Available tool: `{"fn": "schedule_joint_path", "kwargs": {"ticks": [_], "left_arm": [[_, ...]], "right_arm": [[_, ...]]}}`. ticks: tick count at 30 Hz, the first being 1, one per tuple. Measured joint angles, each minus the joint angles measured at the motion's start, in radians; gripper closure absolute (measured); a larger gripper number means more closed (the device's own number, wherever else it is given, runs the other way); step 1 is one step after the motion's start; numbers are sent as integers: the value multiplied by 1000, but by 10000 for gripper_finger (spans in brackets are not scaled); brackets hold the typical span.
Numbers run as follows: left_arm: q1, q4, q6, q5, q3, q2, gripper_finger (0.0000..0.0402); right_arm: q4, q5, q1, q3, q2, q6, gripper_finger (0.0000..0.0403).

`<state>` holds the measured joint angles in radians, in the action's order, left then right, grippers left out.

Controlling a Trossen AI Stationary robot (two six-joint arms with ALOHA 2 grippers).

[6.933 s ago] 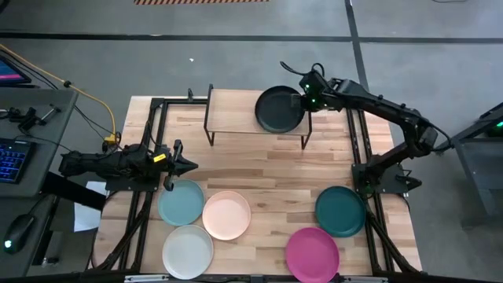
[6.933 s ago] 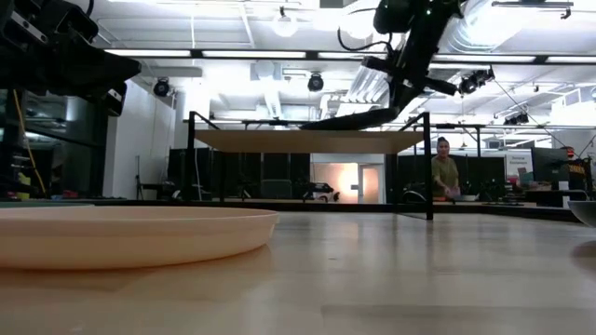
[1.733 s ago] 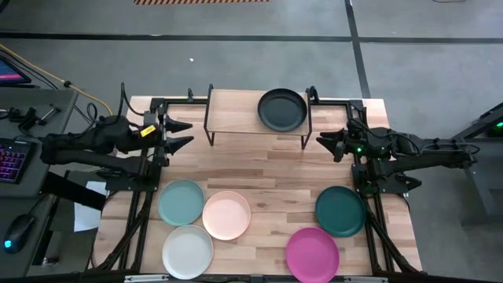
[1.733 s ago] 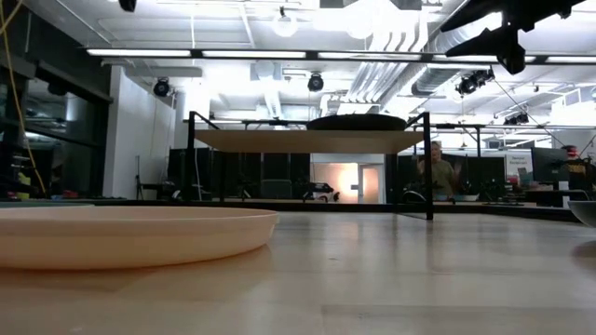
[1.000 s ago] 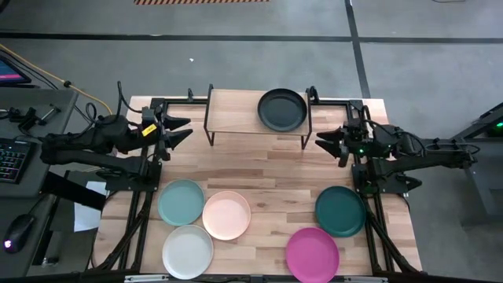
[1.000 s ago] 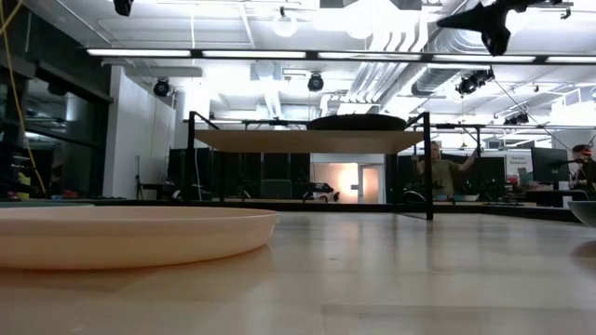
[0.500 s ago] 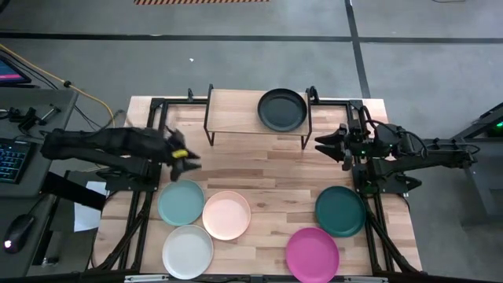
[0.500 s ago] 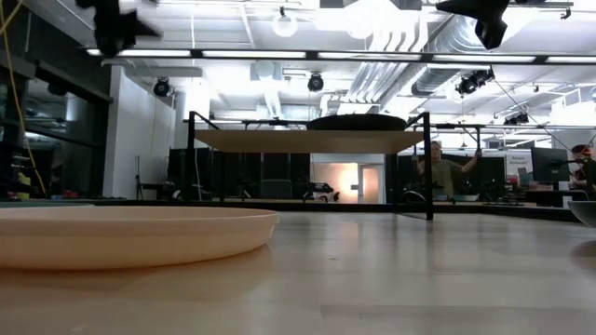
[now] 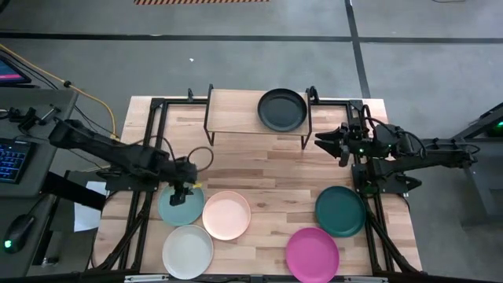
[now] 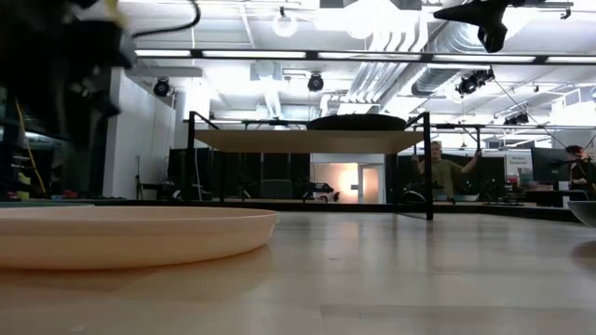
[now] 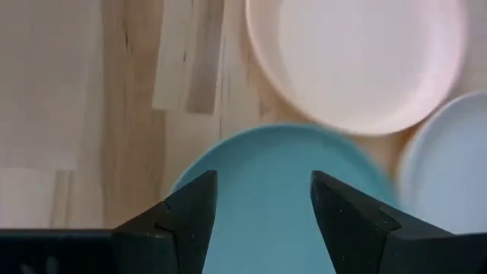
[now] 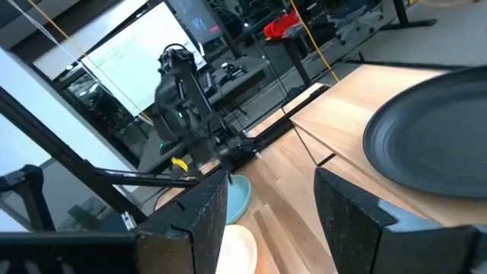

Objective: Place and stack plates onto a shelf
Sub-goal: Put the blue plate on the shelf

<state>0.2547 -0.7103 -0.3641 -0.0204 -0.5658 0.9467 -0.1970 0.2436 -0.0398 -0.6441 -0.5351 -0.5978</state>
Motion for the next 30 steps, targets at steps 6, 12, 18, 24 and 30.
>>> {"fn": "schedule_joint_path", "kwargs": {"ticks": [6, 12, 18, 24, 30], "left_arm": [[31, 110, 0, 132, 121, 4, 202], [27, 133, 21, 223, 131, 58, 202], [27, 157, 68, 179, 131, 153, 202], [27, 172, 87, 173, 127, 248, 202], [27, 225, 87, 109, 127, 277, 233]], "right_arm": [[0, 0, 0, 0, -18, -31, 224], [0, 0, 0, 0, -36, -31, 224], [-1, 0, 0, 0, -45, -25, 224], [-2, -1, 0, 0, -48, -23, 224], [-5, -5, 0, 0, -48, -23, 224]]}}
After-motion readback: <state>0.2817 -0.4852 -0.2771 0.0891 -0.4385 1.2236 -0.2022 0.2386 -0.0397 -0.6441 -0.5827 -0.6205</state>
